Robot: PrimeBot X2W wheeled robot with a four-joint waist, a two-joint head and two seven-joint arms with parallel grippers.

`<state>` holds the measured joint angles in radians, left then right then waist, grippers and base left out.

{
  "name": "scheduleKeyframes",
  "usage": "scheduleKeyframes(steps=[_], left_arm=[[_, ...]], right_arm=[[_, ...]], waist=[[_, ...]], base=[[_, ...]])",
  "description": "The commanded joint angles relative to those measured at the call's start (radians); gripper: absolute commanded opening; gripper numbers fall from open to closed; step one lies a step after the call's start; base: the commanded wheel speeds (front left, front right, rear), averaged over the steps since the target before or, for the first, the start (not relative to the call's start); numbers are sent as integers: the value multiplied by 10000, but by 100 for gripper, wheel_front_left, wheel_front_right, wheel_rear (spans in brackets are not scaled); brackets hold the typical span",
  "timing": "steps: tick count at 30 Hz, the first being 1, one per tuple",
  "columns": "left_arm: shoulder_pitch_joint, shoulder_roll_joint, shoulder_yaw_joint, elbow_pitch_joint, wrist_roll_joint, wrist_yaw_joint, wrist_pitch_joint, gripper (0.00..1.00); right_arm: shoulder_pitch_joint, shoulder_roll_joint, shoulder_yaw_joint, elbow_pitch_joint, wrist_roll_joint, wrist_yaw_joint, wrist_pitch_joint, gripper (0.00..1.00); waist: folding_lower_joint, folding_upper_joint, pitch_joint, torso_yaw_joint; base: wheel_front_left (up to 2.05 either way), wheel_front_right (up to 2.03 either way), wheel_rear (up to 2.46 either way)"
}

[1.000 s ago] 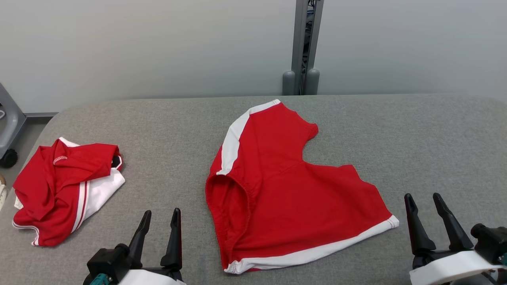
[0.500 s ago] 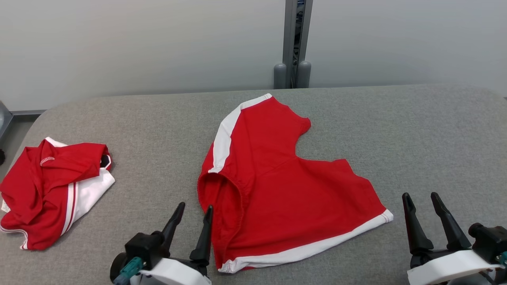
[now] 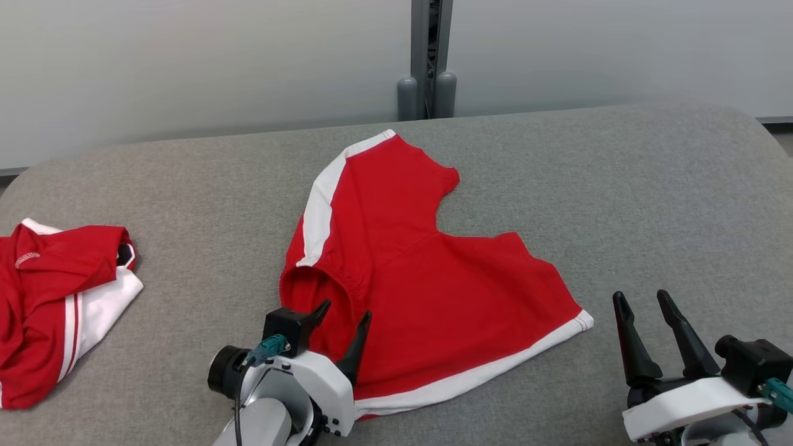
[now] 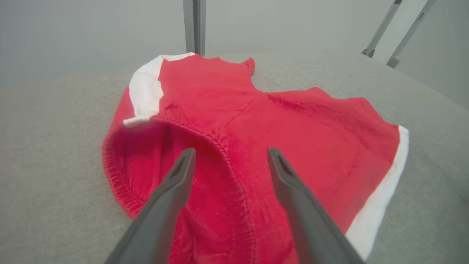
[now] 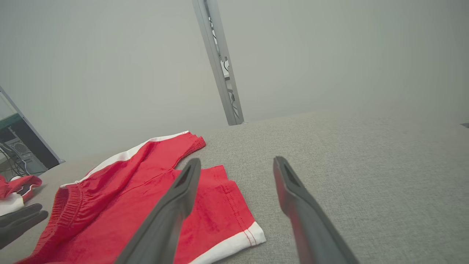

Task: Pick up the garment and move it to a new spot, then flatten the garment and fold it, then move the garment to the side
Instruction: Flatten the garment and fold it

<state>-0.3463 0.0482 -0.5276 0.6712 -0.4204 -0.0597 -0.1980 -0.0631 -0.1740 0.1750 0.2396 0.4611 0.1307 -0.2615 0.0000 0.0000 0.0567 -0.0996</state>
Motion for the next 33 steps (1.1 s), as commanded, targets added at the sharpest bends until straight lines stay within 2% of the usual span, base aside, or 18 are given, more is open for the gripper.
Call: scheduleKeyframes(steps=[1,14,15,16,17,18,19,20,33], left_arm=[[-409,48,-181,400,-137,58,128,100],[-1400,50,-907,2134,-1102,170,244,100],[-1434,47,-948,2205,-1190,161,217,97],[-1462,47,-991,2281,-1279,146,200,76],[-1498,49,-1028,2353,-1385,127,179,47],[-1541,52,-1067,2421,-1492,109,168,36],[-1586,49,-1112,2482,-1592,102,158,11],[-1616,46,-1153,2547,-1681,97,146,0],[-1836,50,-1135,3000,-2892,-57,-337,0]], right_arm=[[-147,-13,9,65,4,2,-46,100],[-299,51,-26,245,66,2,-44,100],[-304,52,-21,247,68,2,-44,100],[-306,47,-23,257,67,2,-44,100],[-312,45,-17,264,66,2,-44,100],[-318,47,-14,273,66,2,-44,100],[-322,50,-10,280,63,2,-44,100],[-324,53,-5,287,57,2,-44,100],[-234,33,16,357,81,2,-44,100]], waist=[[0,0,119,-191],[0,0,280,-549],[0,0,284,-545],[0,0,285,-538],[0,0,287,-530],[0,0,287,-521],[0,0,286,-512],[0,0,285,-503],[0,0,210,-401]], base=[[0,0,0],[0,0,0],[0,0,0],[0,0,0],[0,0,0],[0,0,0],[0,0,0],[0,0,0],[0,0,0]])
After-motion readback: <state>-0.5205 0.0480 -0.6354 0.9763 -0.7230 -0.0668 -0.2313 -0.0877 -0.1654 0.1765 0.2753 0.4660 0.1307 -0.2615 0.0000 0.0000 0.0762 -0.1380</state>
